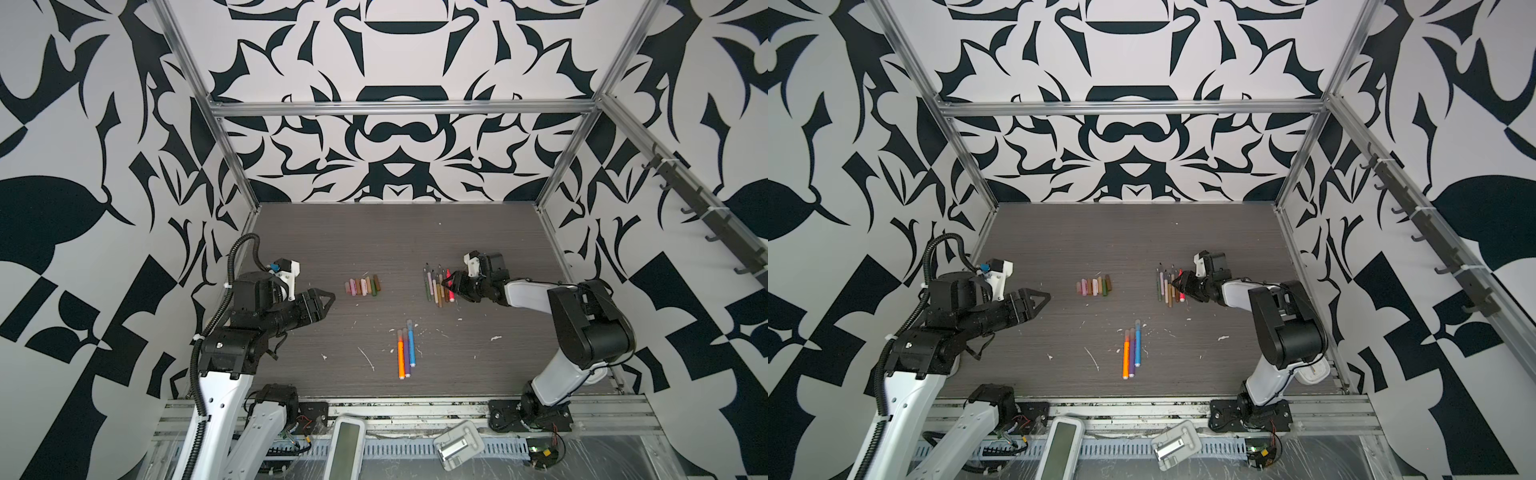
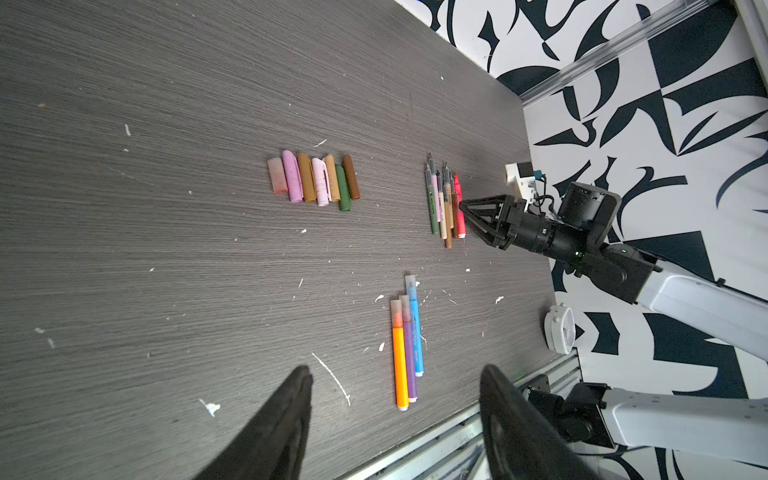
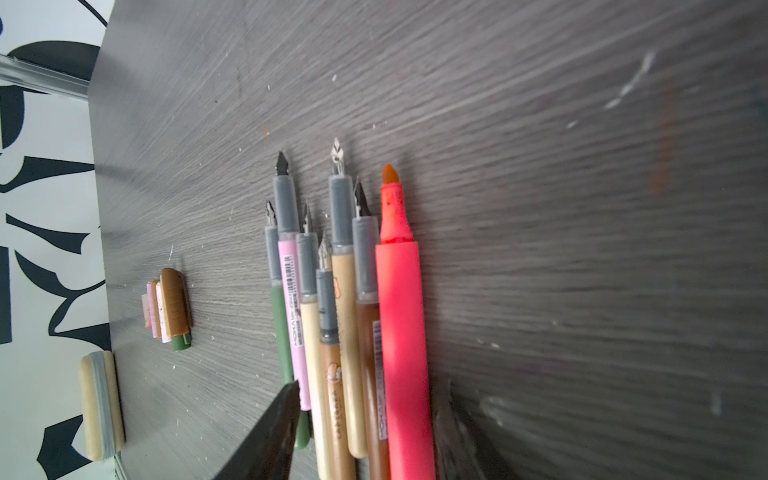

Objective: Open the pen caps
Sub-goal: 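Lower the pink marker beside the fountain pens and open the right gripper, then lift the right gripper and move it toward the orange, purple and blue markers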

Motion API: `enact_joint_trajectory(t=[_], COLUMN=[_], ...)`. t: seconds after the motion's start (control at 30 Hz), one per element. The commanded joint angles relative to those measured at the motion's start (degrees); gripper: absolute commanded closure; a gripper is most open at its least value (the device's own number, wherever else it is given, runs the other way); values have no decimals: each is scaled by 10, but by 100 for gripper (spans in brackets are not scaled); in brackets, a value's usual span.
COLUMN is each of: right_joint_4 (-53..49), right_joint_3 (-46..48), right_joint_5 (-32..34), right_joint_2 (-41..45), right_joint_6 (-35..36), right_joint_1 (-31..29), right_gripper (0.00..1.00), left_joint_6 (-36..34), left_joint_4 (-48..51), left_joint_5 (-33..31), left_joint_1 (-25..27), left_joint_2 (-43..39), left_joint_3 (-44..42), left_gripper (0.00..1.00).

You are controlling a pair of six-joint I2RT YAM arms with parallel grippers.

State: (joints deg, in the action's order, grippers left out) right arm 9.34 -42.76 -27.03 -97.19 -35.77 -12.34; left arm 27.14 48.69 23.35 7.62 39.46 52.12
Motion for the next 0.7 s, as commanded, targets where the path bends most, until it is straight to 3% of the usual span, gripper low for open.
enact_joint_trajectory(t=[0.0,0.53,0.67], right_joint_4=[-20,-12,-32], right_joint_3=[12,17,17], right_joint_5=[0,-4,28], right_joint_2=[-3,1,7], right_joint_6=[7,7,0], right_joint_1=[-3,-3,-3], right_gripper=[46,46,44], left_joint_6=[-4,-4,-4], left_joint_4=[7,8,7], left_joint_5=[0,-1,-1], left_joint_1=[-2,-2,-2], left_joint_2=[-1,-2,-2], left_joint_3=[-3,-3,-4], left_gripper=[33,33,33])
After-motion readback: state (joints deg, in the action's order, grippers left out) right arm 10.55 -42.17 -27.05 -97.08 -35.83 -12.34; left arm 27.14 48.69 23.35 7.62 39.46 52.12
